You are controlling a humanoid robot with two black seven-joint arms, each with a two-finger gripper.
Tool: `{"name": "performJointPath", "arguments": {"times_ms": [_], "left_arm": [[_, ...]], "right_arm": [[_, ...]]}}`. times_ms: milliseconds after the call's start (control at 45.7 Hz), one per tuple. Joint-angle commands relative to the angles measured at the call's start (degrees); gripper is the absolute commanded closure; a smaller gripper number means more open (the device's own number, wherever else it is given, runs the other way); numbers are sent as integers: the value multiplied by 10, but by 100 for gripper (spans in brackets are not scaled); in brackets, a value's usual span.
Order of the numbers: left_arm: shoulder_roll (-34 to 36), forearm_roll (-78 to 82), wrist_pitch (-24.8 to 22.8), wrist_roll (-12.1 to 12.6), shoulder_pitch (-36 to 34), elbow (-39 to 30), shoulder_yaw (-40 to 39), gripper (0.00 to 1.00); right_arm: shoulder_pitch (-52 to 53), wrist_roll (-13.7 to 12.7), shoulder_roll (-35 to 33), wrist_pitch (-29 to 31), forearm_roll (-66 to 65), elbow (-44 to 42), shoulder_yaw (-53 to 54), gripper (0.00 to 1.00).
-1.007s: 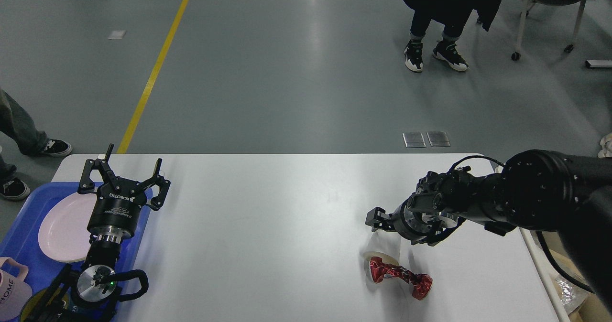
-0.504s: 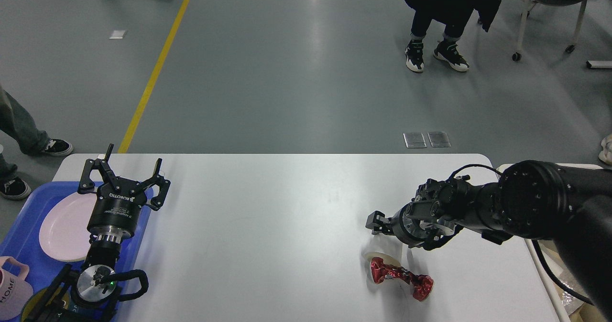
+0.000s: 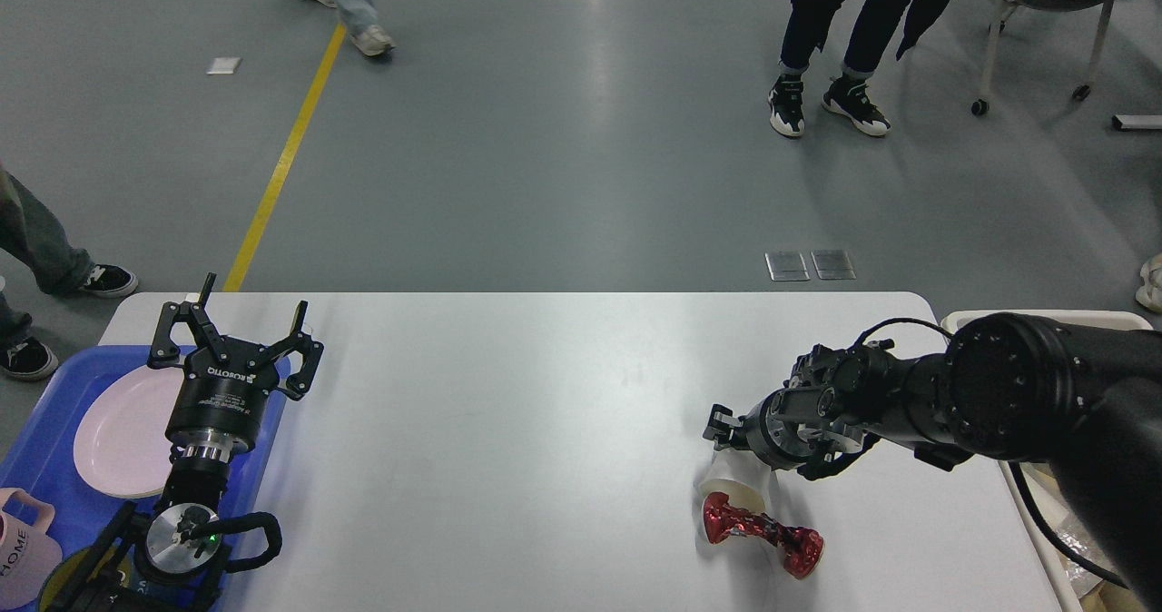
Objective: Tidy desktop
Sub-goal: 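Lift the paper cup and carry it into the bin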
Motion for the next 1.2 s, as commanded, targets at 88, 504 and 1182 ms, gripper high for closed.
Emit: {"name": "performJointPath", "arguments": {"times_ms": [88, 504, 1182], "left_arm": [[0, 0, 0, 0, 0, 0, 0, 4], [0, 0, 0, 1, 0, 0, 0, 4], [0, -1, 0, 0, 0, 0, 0, 4]], "right_arm": [[2, -1, 0, 0, 5, 2, 2, 77], [62, -1, -10, 13, 33, 31, 4, 99], [608, 1, -185, 231, -50, 481, -18, 100]]}}
